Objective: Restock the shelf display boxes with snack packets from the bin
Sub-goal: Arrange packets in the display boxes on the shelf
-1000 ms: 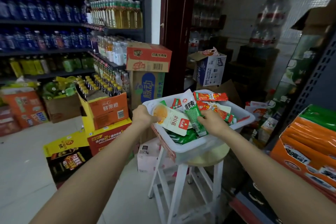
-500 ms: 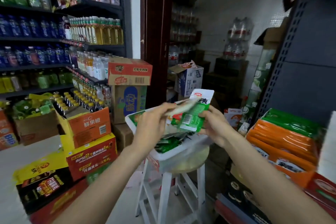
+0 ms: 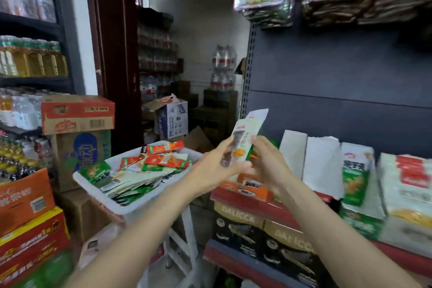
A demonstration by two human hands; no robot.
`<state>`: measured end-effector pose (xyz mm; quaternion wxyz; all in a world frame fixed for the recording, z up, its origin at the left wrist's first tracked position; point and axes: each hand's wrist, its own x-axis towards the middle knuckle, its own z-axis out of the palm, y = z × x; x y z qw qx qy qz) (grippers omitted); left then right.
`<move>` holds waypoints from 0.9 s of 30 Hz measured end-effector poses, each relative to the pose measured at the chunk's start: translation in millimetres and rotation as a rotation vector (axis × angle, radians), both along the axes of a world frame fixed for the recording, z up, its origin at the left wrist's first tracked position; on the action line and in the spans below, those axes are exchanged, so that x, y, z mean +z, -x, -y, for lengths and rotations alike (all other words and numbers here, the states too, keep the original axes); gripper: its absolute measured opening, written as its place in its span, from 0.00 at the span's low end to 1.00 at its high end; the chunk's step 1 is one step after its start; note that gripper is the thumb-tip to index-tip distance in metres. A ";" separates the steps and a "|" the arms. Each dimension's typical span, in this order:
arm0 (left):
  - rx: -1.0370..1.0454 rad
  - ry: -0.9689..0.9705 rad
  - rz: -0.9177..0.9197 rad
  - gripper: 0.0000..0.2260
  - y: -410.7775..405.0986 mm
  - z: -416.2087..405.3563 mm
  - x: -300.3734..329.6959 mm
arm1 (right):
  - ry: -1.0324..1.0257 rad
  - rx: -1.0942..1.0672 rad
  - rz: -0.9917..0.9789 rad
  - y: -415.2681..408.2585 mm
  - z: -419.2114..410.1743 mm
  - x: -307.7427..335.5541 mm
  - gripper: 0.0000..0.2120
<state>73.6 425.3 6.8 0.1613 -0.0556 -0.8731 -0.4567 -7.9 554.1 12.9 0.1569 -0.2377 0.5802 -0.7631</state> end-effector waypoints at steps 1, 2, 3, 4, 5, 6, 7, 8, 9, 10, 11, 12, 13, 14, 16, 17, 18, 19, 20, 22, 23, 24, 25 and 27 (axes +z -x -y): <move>0.005 -0.036 -0.028 0.40 8.0 -15.8 1.9 | -0.010 0.003 -0.017 -3.0 -12.4 1.3 0.18; 0.036 -0.038 -0.067 0.36 15.8 -30.1 2.8 | -0.023 -0.009 -0.040 -3.9 -24.4 2.7 0.20; 0.081 -0.036 -0.123 0.30 22.6 -43.7 4.9 | -0.039 -0.024 -0.079 -6.0 -36.8 5.1 0.21; 0.117 -0.074 -0.188 0.23 29.2 -56.1 6.6 | -0.069 -0.055 -0.137 -6.3 -48.8 6.8 0.18; 0.129 -0.147 -0.241 0.16 36.1 -67.7 7.4 | -0.098 -0.101 -0.193 -5.4 -59.6 8.0 0.13; 0.111 -0.232 -0.263 0.12 42.1 -78.8 7.2 | -0.127 -0.165 -0.249 -2.4 -70.0 7.5 0.08; 0.075 -0.310 -0.252 0.10 45.3 -90.2 7.6 | -0.152 -0.255 -0.297 0.8 -79.3 6.7 0.03; 0.038 -0.361 -0.223 0.09 48.9 -100.0 7.3 | -0.193 -0.377 -0.350 7.7 -88.7 3.9 0.04; 0.010 -0.398 -0.197 0.09 52.4 -109.6 6.6 | -0.245 -0.488 -0.386 11.8 -97.8 2.5 0.11; -0.002 -0.436 -0.179 0.08 55.8 -118.4 6.9 | -0.281 -0.563 -0.390 17.4 -107.3 0.3 0.18; -0.008 -0.481 -0.160 0.09 60.1 -126.1 6.8 | -0.281 -0.585 -0.361 20.2 -117.1 0.5 0.25; -0.017 -0.514 -0.147 0.10 63.3 -132.9 7.7 | -0.242 -0.556 -0.298 22.4 -127.5 1.2 0.29; -0.039 -0.531 -0.144 0.09 65.0 -139.8 9.4 | -0.184 -0.500 -0.229 23.3 -138.2 2.5 0.28; -0.055 -0.517 -0.152 0.08 67.7 -145.6 11.0 | -0.126 -0.455 -0.176 26.1 -149.3 3.1 0.25; -0.049 -0.427 -0.178 0.06 74.4 -157.1 14.8 | -0.098 -0.464 -0.184 28.4 -173.3 5.4 0.12; -0.033 -0.382 -0.189 0.07 79.0 -162.8 16.0 | -0.114 -0.495 -0.223 29.8 -185.1 6.5 0.08; -0.009 -0.343 -0.187 0.08 86.5 -166.8 16.3 | -0.134 -0.530 -0.265 33.1 -197.0 7.0 0.06; 0.016 -0.327 -0.180 0.09 95.2 -170.6 16.3 | -0.152 -0.566 -0.308 33.9 -209.1 9.1 0.05; 0.046 -0.335 -0.163 0.10 104.7 -173.5 16.6 | -0.153 -0.615 -0.341 36.6 -222.0 10.3 0.05; 0.093 -0.410 -0.137 0.13 127.0 -179.1 14.7 | -0.082 -0.721 -0.371 41.5 -247.9 15.1 0.06; 0.095 -0.449 -0.126 0.12 138.8 -181.5 12.0 | -0.053 -0.761 -0.367 44.4 -260.8 16.6 0.07; 0.090 -0.479 -0.110 0.12 149.7 -184.7 9.2 | -0.048 -0.784 -0.361 48.7 -272.9 17.1 0.08; 0.085 -0.501 -0.104 0.12 158.2 -189.4 8.2 | -0.072 -0.793 -0.359 51.9 -283.7 17.7 0.08; 0.067 -0.520 -0.095 0.13 169.3 -200.6 8.3 | -0.157 -0.787 -0.344 59.1 -300.2 16.7 0.10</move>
